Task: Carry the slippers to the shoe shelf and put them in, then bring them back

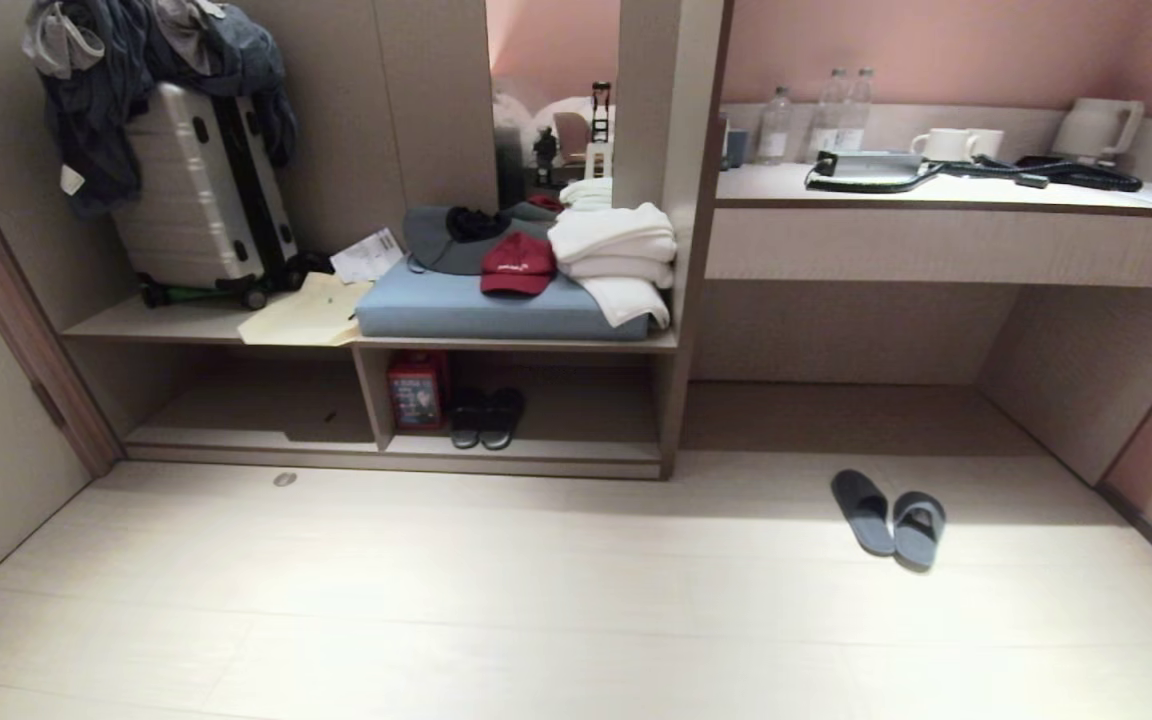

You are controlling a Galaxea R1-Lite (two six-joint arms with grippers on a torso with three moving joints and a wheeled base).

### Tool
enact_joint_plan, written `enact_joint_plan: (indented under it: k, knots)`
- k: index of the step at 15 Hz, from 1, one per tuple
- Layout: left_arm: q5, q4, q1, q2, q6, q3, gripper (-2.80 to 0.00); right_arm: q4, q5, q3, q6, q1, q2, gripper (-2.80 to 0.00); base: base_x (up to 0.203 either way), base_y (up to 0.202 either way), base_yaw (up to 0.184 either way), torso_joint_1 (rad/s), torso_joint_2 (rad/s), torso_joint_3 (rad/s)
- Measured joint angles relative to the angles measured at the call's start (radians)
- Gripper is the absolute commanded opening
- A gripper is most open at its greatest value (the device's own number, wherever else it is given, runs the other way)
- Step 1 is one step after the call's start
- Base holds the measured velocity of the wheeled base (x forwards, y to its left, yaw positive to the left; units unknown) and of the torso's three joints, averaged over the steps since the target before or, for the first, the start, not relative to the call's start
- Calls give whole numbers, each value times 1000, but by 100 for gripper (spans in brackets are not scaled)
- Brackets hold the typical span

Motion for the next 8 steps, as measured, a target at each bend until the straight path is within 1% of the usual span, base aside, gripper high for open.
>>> enact_joint_plan:
  k: [8]
  knots:
    - [0,0,0,0,0,0,-280,-1,0,0,0,0,0,-280,-196,0,1,1,2,2]
